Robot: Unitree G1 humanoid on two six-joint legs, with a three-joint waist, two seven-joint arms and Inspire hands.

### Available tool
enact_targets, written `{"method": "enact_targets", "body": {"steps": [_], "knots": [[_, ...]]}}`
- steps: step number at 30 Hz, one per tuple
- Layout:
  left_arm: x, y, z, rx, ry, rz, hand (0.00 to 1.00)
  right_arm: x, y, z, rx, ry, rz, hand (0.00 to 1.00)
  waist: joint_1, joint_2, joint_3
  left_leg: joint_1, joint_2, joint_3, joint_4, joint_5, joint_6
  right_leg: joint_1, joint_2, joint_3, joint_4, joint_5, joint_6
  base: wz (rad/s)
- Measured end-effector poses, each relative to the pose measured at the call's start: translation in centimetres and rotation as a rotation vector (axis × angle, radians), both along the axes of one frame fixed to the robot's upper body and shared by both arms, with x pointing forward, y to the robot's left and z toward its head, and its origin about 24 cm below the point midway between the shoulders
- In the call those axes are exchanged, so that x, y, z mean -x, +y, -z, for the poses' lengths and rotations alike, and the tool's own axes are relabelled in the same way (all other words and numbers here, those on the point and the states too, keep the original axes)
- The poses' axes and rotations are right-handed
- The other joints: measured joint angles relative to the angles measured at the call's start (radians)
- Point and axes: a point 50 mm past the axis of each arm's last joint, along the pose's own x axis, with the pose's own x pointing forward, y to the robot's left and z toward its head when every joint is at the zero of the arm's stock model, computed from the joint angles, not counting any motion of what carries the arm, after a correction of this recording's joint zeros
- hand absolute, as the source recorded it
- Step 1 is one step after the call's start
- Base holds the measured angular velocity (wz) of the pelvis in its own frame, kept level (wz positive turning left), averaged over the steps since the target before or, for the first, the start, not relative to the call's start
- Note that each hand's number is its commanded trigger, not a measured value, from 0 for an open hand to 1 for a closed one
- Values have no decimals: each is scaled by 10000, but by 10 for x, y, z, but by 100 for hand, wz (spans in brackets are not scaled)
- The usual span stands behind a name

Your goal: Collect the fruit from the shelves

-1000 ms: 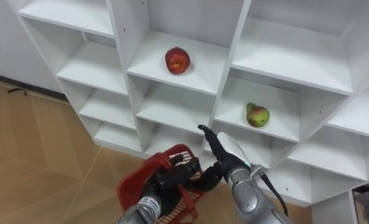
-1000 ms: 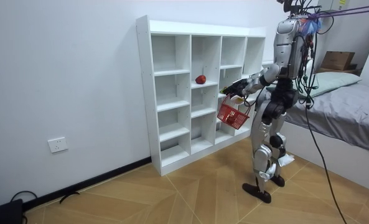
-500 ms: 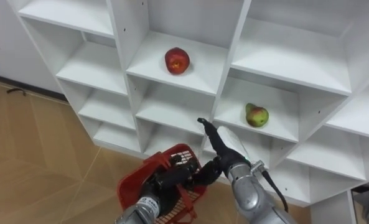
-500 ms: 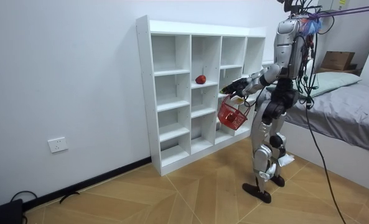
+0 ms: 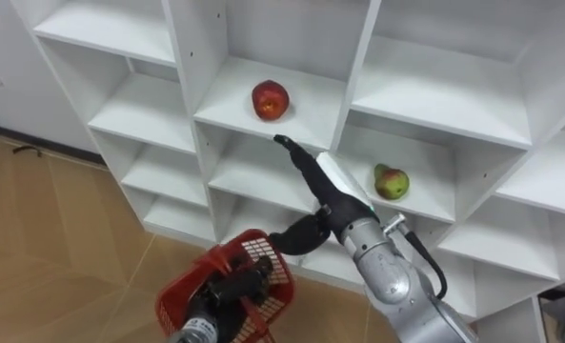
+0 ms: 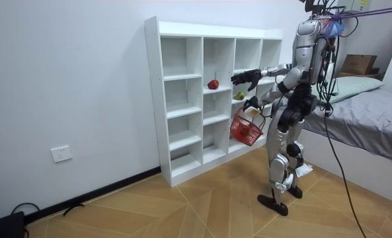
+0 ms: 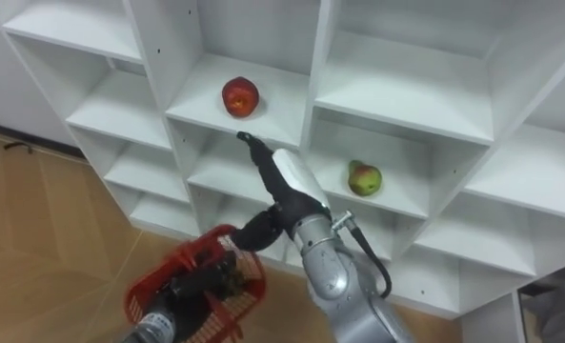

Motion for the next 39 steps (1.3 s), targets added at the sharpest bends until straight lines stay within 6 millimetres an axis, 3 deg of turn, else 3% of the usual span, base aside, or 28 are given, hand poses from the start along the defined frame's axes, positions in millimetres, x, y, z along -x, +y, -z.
{"method": "enact_targets", "body": {"steps": [4,6,11,16,21,28,31,35,38,39], "knots": [[15,11,14,-608,793,103,100,0,4,-13,-777,-111,-321,0,70,-102,44,76,18,-14,-26,8,-13,70,25,-7,-8,0,0,-1],[19,16,17,-918,931,229,100,-4,4,-17,-1169,-42,-368,0,155,-233,113,67,29,-26,-24,15,-25,69,36,-17,-9,0,-1,0],[22,22,20,-1376,1087,334,100,-7,7,-23,-1158,-159,-641,0,381,-364,107,35,18,-33,-29,13,-23,36,28,-15,-14,0,-1,0],[31,28,28,-1540,1568,130,100,-19,12,-42,-1159,-795,-1058,0,487,-411,89,67,18,-30,-67,16,-24,46,29,-30,-17,0,0,0],[37,39,34,-1984,1963,117,100,-29,11,-63,-1355,-1594,-913,0,744,-602,15,216,18,-48,-147,27,-25,161,39,-42,-39,0,0,-1],[38,50,34,-2438,1971,59,100,-38,8,-60,-782,-1800,-448,0,1096,-824,97,335,-11,-252,-209,28,-24,341,28,-179,-51,-3,4,8],[37,54,33,-2434,1955,-243,100,-46,4,-59,-610,-1781,-100,0,1265,-966,171,278,-17,-337,-210,31,-31,349,28,-321,-64,-12,19,9],[36,57,32,-2479,1917,-343,100,-63,3,-65,-312,-2050,362,0,1502,-1088,166,81,-21,-399,-158,48,-45,193,27,-453,-64,-13,21,6],[36,60,32,-2608,1857,-192,100,-77,2,-70,270,-2427,750,0,1597,-1267,121,-166,-39,-641,-46,89,-63,45,25,-728,-64,-13,20,22],[36,61,31,-2614,1824,-161,100,-81,2,-74,303,-2607,874,0,1595,-1321,141,-254,-50,-751,7,89,-64,20,25,-827,-71,-13,20,26]]}}
